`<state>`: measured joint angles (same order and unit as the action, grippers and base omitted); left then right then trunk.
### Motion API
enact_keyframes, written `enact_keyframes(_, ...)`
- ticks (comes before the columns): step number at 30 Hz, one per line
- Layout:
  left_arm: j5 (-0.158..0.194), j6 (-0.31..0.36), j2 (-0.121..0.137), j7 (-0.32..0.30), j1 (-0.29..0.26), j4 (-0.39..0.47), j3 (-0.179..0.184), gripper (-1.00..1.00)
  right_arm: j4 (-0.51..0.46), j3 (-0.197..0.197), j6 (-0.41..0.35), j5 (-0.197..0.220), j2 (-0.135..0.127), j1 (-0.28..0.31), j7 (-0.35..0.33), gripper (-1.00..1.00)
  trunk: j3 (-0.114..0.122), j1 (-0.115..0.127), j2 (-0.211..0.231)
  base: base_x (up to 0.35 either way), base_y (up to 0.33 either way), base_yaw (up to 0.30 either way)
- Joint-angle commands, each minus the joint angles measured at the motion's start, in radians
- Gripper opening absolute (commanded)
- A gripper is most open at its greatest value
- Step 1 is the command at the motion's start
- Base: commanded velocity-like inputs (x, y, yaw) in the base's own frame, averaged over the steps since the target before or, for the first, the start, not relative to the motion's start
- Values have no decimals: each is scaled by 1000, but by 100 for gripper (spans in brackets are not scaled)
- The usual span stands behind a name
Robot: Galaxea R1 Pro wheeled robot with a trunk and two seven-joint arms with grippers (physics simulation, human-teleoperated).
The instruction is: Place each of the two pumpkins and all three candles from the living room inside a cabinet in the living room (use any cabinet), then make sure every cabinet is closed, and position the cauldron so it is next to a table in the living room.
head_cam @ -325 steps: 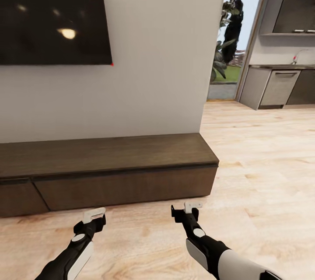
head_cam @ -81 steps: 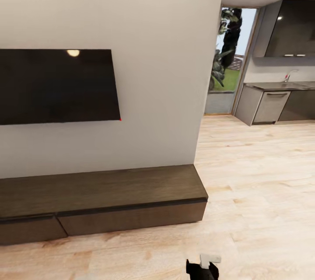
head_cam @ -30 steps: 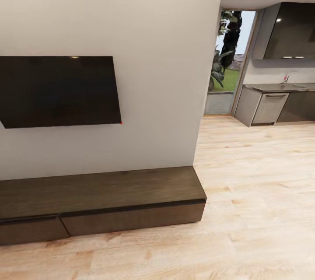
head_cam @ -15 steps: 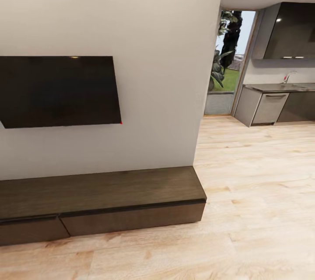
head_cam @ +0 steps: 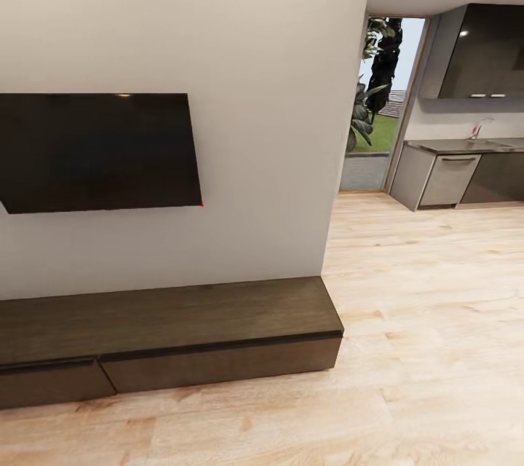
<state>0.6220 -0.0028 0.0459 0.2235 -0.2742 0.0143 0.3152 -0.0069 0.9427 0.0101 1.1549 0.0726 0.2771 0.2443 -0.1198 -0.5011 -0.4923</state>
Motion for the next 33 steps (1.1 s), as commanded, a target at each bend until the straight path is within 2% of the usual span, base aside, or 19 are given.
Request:
enact_keyframes(1, 9, 0, 0, 3, 0, 1, 8, 100, -1, 9, 1, 10, 1, 1, 4, 100, -2, 0, -2, 0, 0, 0)
enact_keyframes(33, 9, 0, 0, 3, 0, 1, 8, 100, -1, 8, 1, 9, 3, 1, 4, 100, -2, 0, -2, 0, 0, 0)
